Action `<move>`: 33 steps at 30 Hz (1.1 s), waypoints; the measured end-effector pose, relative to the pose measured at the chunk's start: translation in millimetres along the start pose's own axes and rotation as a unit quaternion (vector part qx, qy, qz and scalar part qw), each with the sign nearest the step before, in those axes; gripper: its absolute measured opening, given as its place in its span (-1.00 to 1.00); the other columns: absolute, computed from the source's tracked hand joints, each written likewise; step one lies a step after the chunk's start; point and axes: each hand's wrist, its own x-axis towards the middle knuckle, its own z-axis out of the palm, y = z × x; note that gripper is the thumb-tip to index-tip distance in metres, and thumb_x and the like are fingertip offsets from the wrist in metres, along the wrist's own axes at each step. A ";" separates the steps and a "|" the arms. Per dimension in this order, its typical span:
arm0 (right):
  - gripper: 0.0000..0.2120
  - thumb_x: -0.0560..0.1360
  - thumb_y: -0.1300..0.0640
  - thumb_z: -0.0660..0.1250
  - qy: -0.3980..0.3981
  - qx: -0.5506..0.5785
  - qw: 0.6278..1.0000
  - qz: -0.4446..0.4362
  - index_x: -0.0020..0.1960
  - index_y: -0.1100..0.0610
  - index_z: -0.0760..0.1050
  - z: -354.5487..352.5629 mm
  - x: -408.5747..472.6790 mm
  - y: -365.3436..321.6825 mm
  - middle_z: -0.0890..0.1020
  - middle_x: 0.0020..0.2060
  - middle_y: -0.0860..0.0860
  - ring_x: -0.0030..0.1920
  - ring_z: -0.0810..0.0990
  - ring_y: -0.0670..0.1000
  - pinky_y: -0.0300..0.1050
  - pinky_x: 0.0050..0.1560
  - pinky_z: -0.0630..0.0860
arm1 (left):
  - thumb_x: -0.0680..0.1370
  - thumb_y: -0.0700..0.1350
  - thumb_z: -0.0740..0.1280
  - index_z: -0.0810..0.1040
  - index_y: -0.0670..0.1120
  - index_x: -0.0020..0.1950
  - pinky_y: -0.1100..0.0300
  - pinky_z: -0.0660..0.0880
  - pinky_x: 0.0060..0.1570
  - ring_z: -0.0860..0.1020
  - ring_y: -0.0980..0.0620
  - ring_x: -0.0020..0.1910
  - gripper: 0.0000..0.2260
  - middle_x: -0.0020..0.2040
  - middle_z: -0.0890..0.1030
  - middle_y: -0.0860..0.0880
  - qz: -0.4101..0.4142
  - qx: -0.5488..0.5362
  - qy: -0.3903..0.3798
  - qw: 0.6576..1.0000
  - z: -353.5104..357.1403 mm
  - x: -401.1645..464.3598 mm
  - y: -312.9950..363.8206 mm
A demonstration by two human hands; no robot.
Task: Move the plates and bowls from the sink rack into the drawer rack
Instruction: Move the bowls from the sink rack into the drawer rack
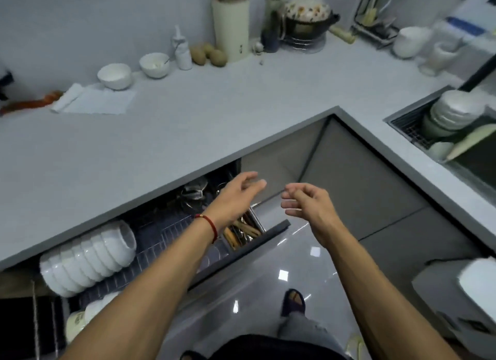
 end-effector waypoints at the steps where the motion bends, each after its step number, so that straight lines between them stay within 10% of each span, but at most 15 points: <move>1: -0.86 0.66 0.23 0.28 0.014 0.002 1.000 -0.005 0.12 0.18 0.61 -28.1 8.0 -6.2 0.70 -0.07 0.12 -0.19 0.67 0.02 -0.20 -0.19 0.65 | 0.63 0.09 0.30 0.44 0.00 0.46 -0.06 0.46 0.37 0.52 0.03 0.31 -0.58 0.32 0.55 0.00 0.007 0.000 -0.005 1.000 24.5 13.6 21.5; 11: -0.79 0.64 0.27 0.26 0.225 0.067 0.972 0.001 0.21 0.31 0.58 -277.7 66.3 -52.9 0.68 -0.02 0.20 -0.20 0.65 0.05 -0.11 -0.12 0.63 | 0.62 -0.08 0.34 0.62 -0.02 0.22 0.04 0.62 0.12 0.63 0.02 0.16 -0.80 0.18 0.67 -0.05 0.093 -0.109 -0.060 0.988 204.8 131.8 189.8; 26: -0.84 0.64 0.20 0.31 0.396 0.018 0.918 0.023 0.20 0.18 0.56 -433.4 190.6 -96.5 0.67 -0.06 0.14 -0.22 0.63 0.00 -0.17 -0.24 0.61 | 0.50 0.01 0.35 0.66 -0.03 0.11 0.08 0.63 0.06 0.66 -0.01 0.10 -0.76 0.10 0.69 -0.08 0.123 -0.174 -0.180 0.960 329.3 342.6 315.2; 33: -0.76 0.58 0.05 0.39 0.447 -0.139 0.883 0.025 0.22 0.08 0.61 -529.0 312.8 -122.8 0.72 0.03 0.03 0.01 0.69 0.04 -0.02 0.09 0.60 | 0.56 -0.07 0.36 0.65 0.05 0.10 0.20 0.60 -0.07 0.65 0.02 0.09 -0.85 0.11 0.69 -0.02 0.118 -0.110 -0.170 0.972 389.8 418.6 349.8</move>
